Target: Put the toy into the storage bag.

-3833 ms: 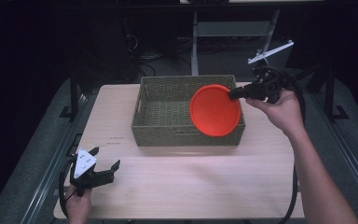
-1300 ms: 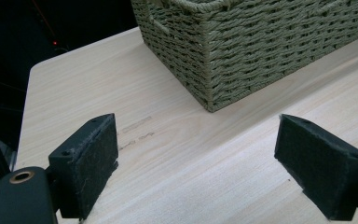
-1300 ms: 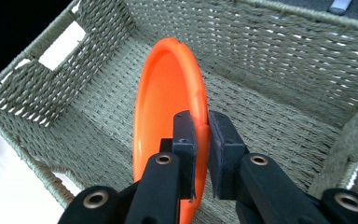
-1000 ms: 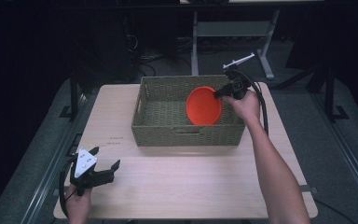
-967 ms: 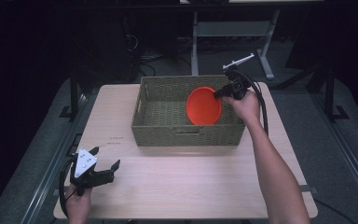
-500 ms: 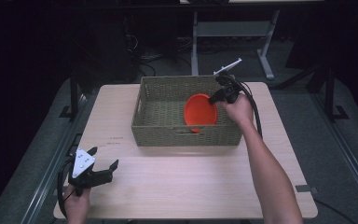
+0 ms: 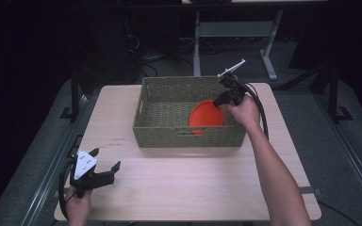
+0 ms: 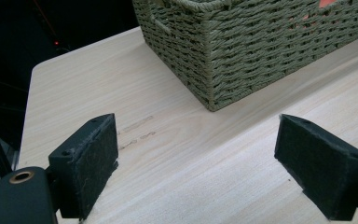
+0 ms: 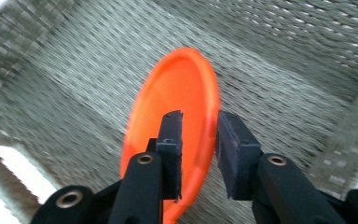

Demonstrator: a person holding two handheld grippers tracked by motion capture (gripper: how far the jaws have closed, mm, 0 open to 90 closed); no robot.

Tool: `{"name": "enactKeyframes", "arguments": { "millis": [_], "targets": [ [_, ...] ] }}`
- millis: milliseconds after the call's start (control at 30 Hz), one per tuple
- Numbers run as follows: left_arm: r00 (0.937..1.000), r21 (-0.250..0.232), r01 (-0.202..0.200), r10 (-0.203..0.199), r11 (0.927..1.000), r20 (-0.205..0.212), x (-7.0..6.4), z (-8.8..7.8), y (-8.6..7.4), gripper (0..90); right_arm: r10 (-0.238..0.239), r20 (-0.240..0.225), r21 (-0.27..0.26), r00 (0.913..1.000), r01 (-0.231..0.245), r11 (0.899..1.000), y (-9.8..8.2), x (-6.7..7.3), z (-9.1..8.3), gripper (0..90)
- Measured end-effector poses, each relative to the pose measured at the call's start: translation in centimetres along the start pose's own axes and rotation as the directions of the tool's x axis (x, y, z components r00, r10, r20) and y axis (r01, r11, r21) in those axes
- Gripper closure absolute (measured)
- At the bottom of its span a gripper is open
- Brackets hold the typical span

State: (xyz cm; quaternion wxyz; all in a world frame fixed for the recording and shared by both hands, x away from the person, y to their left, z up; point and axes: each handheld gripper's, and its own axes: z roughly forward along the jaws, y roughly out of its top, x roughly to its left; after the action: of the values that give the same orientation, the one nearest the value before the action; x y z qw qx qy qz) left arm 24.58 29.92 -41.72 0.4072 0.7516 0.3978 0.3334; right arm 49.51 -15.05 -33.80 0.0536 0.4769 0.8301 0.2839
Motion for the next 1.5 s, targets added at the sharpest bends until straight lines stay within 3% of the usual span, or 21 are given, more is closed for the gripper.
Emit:
{"name": "enactKeyframes", "arguments": {
  "millis": [333,433,633,867,1033,1333,1500],
  "targets": [
    [1.0000,0.005,-0.006,0.006,1.0000,0.004,-0.1,0.0,0.0,12.8,0.015,-0.081,-0.043,0.9966,-0.018,0.999,-1.0,-0.3,-0.6,61.0],
    [1.0000,0.004,-0.004,0.004,1.0000,0.005,-0.1,0.0,0.0,12.8,0.018,-0.098,-0.033,0.9951,-0.021,0.999,-1.2,-0.1,-0.8,52.7],
    [1.0000,0.001,-0.009,0.009,1.0000,0.003,-0.1,0.0,0.1,12.8,0.033,-0.166,-0.075,0.9855,-0.046,0.996,-1.7,-0.1,-1.7,41.4],
    [1.0000,0.002,-0.008,0.008,1.0000,0.004,-0.2,0.0,0.0,12.8,0.043,-0.225,-0.122,0.9735,-0.072,0.990,-2.6,-0.6,-3.0,37.2],
    [1.0000,0.001,-0.007,0.007,1.0000,0.004,-0.2,0.0,0.1,12.8,0.042,-0.234,-0.121,0.9713,-0.072,0.990,-2.9,-0.8,-3.6,34.9],
    [1.0000,0.004,-0.005,0.005,1.0000,0.003,-0.2,0.0,0.0,12.8,0.011,-0.283,-0.161,0.9591,-0.059,0.985,-3.6,-0.3,-6.1,30.1],
    [0.9999,0.005,-0.010,0.010,0.9999,0.005,-0.3,0.0,0.1,12.8,-0.009,-0.278,-0.171,0.9605,-0.041,0.984,-4.1,-0.1,-7.3,29.2]
  ]
}}
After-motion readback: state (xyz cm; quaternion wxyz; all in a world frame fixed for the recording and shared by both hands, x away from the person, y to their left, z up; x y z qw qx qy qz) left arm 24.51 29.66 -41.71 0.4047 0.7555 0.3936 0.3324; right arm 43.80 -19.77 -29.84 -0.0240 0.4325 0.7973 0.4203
